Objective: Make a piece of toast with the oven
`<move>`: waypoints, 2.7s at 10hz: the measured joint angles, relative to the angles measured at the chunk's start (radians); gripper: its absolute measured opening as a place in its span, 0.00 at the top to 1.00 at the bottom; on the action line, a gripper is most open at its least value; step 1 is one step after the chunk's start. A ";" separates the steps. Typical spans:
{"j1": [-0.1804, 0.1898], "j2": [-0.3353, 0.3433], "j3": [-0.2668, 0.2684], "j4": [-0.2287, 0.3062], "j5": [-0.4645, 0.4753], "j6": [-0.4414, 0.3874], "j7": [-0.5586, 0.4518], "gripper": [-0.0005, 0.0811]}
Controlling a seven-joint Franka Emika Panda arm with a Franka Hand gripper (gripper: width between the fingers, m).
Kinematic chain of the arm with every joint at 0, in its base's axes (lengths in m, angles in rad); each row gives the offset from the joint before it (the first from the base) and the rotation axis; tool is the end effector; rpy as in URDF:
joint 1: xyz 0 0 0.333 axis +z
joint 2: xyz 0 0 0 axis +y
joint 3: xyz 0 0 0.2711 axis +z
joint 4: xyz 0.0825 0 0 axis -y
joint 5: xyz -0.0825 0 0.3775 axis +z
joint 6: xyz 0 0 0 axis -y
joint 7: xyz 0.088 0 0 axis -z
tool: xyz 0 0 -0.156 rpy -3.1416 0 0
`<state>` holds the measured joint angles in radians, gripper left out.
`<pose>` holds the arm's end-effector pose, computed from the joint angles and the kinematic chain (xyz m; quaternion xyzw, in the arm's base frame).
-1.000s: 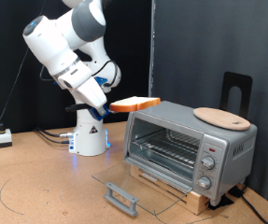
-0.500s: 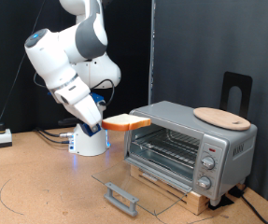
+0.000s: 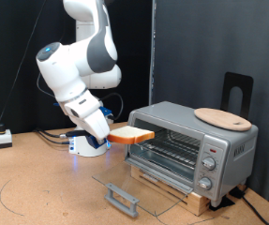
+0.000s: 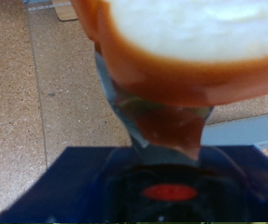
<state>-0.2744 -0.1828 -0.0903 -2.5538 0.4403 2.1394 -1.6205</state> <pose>0.3961 -0.1105 0.2350 -0.8635 -0.4582 -0.0857 0.1925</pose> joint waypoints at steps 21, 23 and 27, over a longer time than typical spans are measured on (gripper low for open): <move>0.051 -0.191 0.297 -0.184 -0.249 0.202 0.452 0.49; 0.047 -0.174 0.297 -0.184 -0.257 0.211 0.450 0.49; 0.005 -0.159 0.297 -0.174 -0.358 0.274 0.452 0.49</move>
<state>-0.2691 -0.3421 0.2063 -2.7276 0.0825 2.4134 -1.1689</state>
